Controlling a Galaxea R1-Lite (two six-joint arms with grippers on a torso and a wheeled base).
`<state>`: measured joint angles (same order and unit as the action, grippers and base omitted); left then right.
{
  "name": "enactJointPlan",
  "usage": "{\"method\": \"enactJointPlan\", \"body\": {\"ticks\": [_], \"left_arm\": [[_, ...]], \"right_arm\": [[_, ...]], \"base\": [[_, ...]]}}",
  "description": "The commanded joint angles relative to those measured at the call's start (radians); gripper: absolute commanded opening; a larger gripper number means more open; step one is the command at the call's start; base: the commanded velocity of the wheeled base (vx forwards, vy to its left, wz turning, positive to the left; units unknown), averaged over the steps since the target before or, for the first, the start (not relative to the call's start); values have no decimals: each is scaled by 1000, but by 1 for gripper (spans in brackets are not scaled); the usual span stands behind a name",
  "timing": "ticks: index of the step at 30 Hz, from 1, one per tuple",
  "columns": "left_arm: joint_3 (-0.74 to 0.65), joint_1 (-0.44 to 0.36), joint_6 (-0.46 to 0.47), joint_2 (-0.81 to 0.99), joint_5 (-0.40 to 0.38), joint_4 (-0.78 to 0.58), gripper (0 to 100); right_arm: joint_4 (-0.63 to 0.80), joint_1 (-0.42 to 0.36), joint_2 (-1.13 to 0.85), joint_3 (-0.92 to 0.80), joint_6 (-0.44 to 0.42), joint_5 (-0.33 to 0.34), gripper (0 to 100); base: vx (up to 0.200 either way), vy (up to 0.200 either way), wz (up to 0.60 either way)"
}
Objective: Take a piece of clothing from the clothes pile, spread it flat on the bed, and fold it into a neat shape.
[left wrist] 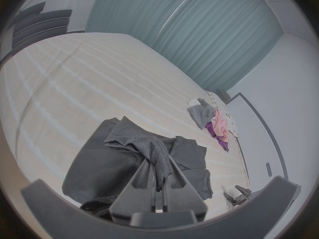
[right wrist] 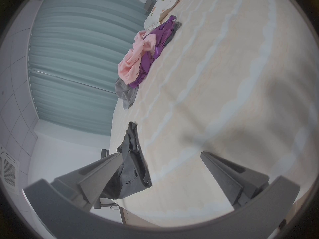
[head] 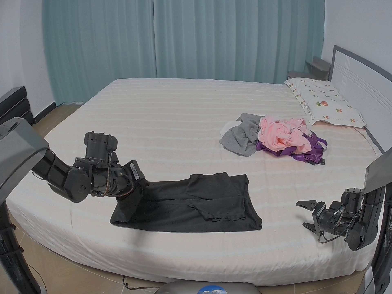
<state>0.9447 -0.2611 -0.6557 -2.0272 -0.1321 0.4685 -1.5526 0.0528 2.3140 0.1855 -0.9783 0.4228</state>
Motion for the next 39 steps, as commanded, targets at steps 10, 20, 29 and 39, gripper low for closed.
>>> {"method": "enactJointPlan", "body": {"ticks": [10, 20, 29, 39], "left_arm": [[273, -155, -4, -122, 85, -189, 0], [425, -227, -4, -278, 210, -225, 0], [456, -248, -5, -309, 233, -225, 100], [350, -202, -113, -172, 240, -232, 100]], "right_arm": [[-17, -1, 1, 0, 3, 1, 100], [-17, -2, 2, -1, 3, 1, 100], [-17, -4, 2, -1, 4, 1, 100], [-17, -4, 2, -1, 4, 1, 100]], "base": [[0, -200, 0], [0, -120, 0], [0, 0, 0], [0, 0, 0]]}}
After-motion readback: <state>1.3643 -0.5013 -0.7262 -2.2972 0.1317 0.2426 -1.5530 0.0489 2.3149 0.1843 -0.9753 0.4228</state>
